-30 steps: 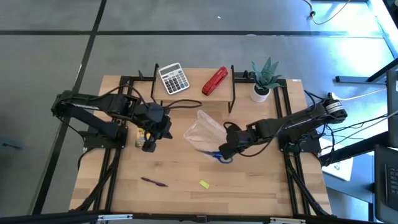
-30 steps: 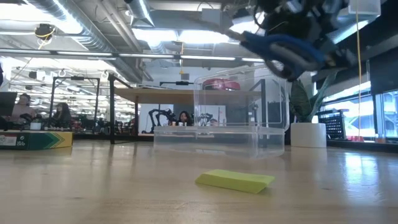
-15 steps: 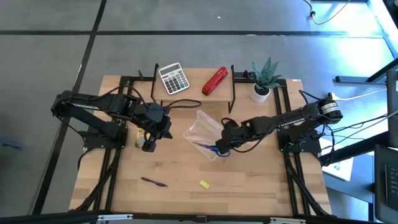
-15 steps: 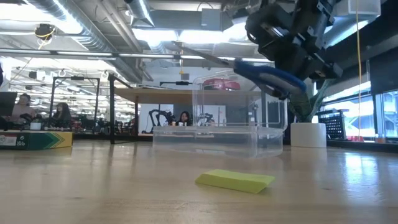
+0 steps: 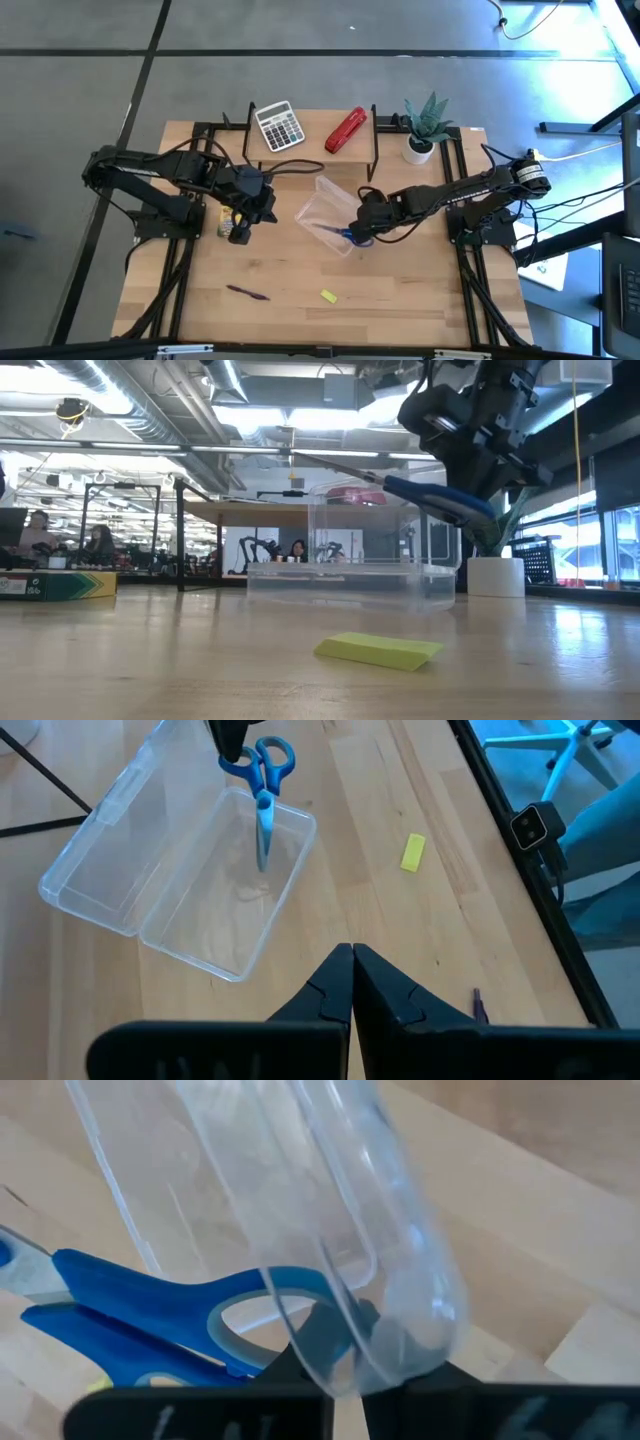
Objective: Pack school essentials
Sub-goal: Put the blue scissors into the transparent supply box
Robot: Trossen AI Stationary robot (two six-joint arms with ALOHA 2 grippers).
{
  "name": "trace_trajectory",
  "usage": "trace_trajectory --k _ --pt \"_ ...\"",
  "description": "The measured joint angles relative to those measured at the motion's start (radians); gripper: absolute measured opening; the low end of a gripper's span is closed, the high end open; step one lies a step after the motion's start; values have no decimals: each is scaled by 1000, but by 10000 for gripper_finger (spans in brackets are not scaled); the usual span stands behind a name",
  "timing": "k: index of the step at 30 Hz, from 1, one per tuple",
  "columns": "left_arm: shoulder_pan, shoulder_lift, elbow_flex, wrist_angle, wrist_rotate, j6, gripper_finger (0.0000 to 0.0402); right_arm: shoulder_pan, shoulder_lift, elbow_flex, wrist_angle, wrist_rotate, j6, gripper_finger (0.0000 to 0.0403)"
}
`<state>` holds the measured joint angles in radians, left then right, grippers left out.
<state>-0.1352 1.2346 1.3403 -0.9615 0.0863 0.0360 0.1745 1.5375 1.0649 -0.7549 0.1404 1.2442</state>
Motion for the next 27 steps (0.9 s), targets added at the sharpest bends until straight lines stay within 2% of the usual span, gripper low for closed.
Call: trace_trajectory --k 18,27 --pt "0 0 0 0 0 -1 0 -25 0 0 -60 115 -11 22" --pt "0 0 0 0 0 -1 0 -29 0 40 -62 79 19 22"
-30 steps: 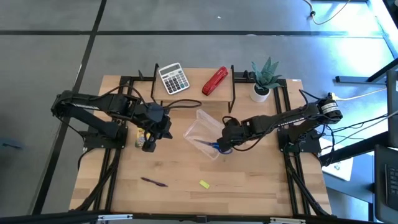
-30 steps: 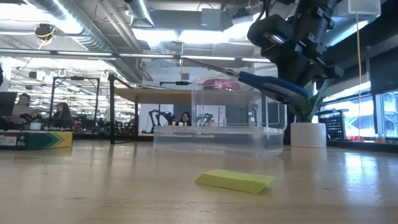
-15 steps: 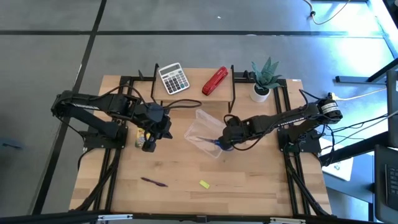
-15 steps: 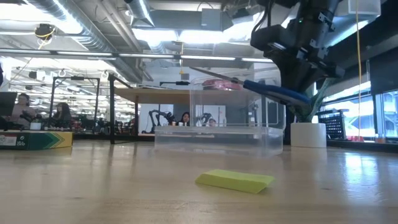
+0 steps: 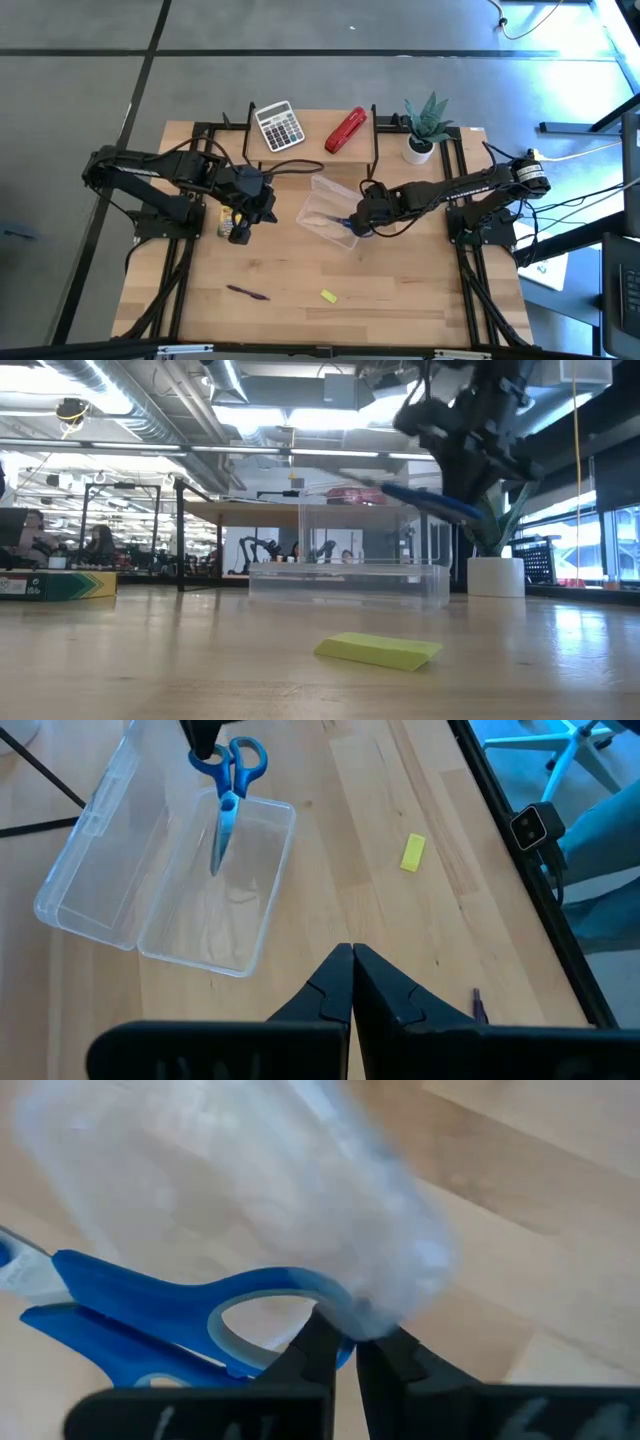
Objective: Pack school essentials
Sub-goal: Put the blue scissors into the transparent supply box
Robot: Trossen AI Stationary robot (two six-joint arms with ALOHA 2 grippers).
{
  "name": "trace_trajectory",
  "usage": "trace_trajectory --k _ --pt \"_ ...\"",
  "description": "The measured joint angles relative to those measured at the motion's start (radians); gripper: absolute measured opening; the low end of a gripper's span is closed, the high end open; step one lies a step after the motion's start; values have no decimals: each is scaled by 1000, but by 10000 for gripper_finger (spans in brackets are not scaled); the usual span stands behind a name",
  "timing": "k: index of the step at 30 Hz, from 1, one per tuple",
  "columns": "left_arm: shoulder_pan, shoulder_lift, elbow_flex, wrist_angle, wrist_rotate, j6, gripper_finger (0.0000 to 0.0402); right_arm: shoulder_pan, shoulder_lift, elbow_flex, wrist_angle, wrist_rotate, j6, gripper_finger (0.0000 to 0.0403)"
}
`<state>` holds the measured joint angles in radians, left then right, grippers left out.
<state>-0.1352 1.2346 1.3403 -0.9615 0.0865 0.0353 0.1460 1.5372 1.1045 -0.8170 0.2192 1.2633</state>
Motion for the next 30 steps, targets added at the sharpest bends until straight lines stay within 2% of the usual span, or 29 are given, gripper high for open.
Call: trace_trajectory --k 6,12,22,30 --pt "0 0 0 -9 0 1 0 23 6 89 29 66 89 22" --pt "0 0 0 -58 0 1 0 22 90 104 142 84 70 22" --pt "0 0 0 -56 0 53 0 1 220 104 128 93 37 22" --pt "0 0 0 -55 0 53 0 -16 255 104 79 72 21 22"
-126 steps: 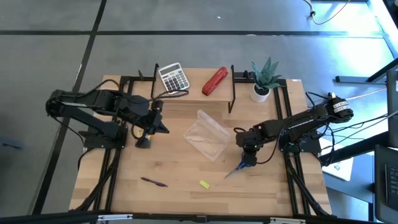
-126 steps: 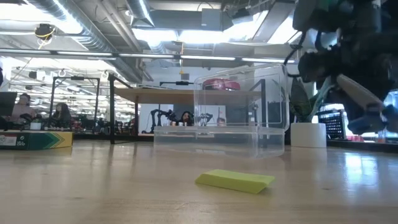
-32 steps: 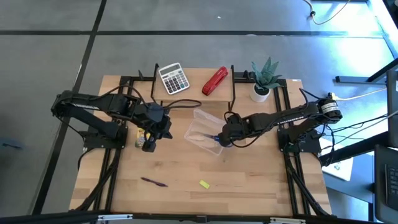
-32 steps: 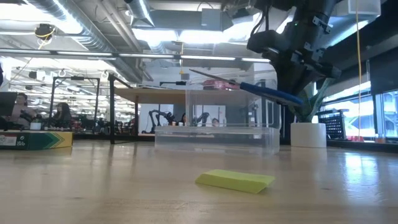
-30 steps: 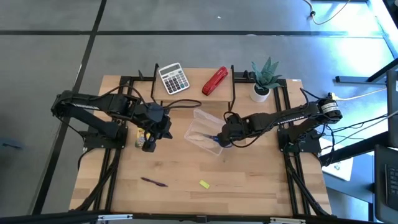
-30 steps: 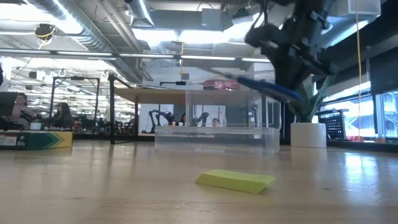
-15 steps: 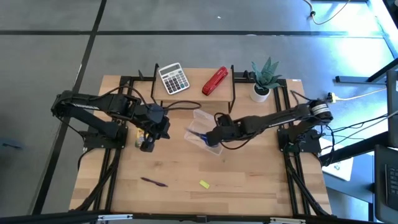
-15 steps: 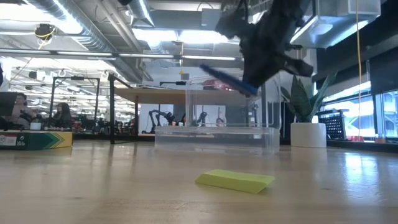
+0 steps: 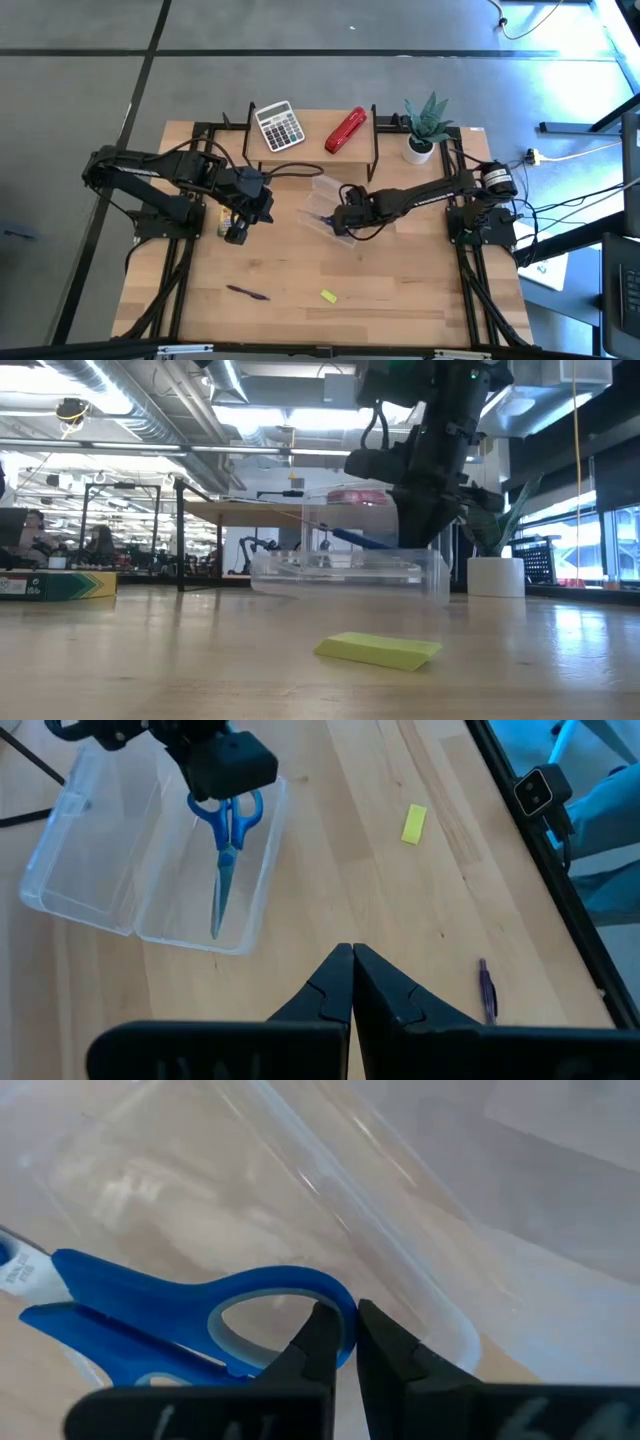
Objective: Pack school essentials
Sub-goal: Put the blue scissors into the transparent supply box
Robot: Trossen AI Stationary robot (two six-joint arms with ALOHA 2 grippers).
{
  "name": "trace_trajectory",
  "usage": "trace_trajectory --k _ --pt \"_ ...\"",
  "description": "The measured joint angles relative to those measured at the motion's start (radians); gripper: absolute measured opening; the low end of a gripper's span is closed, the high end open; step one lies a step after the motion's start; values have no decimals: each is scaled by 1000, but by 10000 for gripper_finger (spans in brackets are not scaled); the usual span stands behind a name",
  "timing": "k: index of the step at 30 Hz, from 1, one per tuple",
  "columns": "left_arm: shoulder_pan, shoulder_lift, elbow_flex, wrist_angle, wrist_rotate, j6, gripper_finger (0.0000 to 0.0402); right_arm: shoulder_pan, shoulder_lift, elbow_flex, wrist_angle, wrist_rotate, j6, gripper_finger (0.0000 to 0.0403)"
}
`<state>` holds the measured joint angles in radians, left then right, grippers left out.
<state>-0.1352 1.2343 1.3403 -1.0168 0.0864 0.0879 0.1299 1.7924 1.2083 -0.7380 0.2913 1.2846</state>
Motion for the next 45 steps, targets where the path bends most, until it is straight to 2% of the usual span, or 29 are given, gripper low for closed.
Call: trace_trajectory --k 20,34,45 --pt "0 0 0 1 0 1 0 51 -5 0 -116 -66 16 22" --pt "0 0 0 1 0 0 0 58 -5 0 -113 -83 16 22" --pt "0 0 0 19 0 0 0 60 -5 91 -196 -69 0 22"
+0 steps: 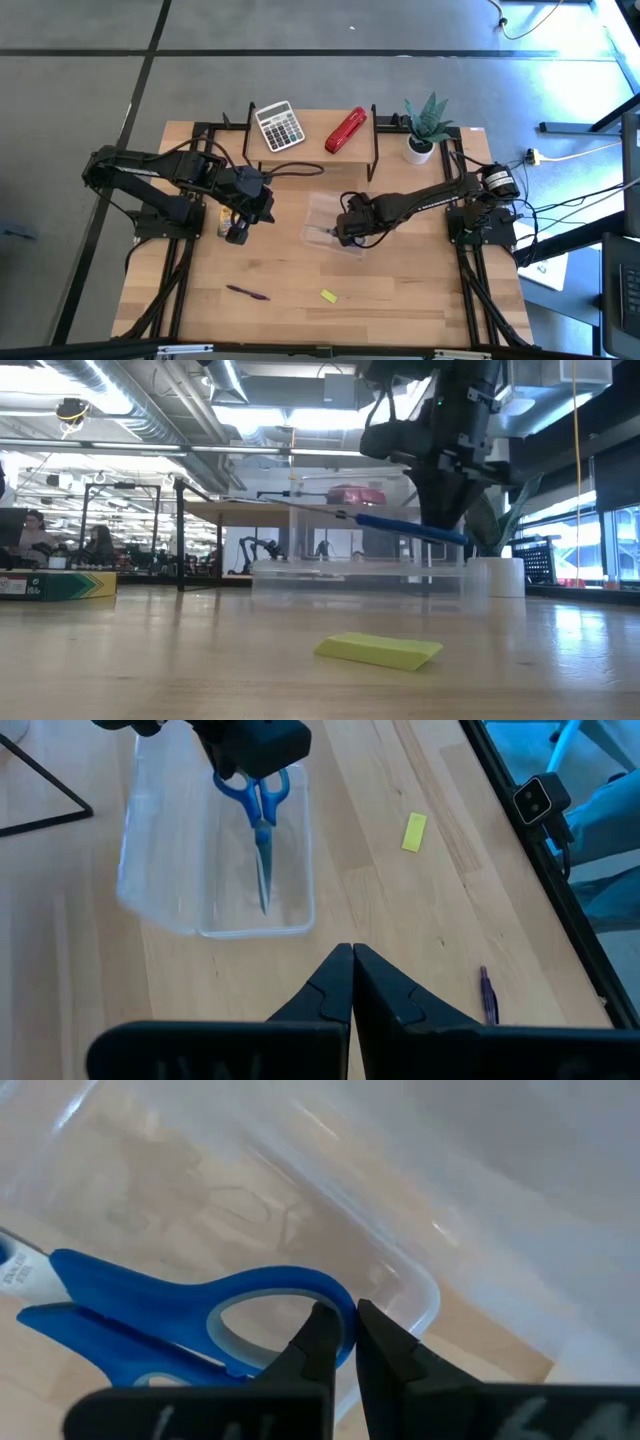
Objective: Pack school essentials
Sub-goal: Put the blue scissors into the transparent supply box
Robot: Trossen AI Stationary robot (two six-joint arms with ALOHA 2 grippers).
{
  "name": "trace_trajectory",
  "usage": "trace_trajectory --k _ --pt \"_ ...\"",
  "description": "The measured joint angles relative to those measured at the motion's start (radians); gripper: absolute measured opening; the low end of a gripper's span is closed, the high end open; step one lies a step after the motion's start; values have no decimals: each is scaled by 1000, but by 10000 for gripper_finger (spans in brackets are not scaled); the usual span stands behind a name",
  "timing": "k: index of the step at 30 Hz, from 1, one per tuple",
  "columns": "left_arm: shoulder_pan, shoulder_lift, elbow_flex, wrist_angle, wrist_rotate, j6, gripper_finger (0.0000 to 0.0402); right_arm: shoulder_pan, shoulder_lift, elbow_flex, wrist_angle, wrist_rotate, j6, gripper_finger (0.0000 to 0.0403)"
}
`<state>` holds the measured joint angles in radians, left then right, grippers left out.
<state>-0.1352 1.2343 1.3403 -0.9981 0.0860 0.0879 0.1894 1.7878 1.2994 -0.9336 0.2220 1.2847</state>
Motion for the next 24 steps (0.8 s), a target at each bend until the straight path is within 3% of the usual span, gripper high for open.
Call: trace_trajectory --k 9,24 --pt "0 0 0 4 0 0 0 30 0 3 -94 -36 75 22" --pt "0 0 0 4 0 1 0 37 4 -12 -41 -6 104 23"
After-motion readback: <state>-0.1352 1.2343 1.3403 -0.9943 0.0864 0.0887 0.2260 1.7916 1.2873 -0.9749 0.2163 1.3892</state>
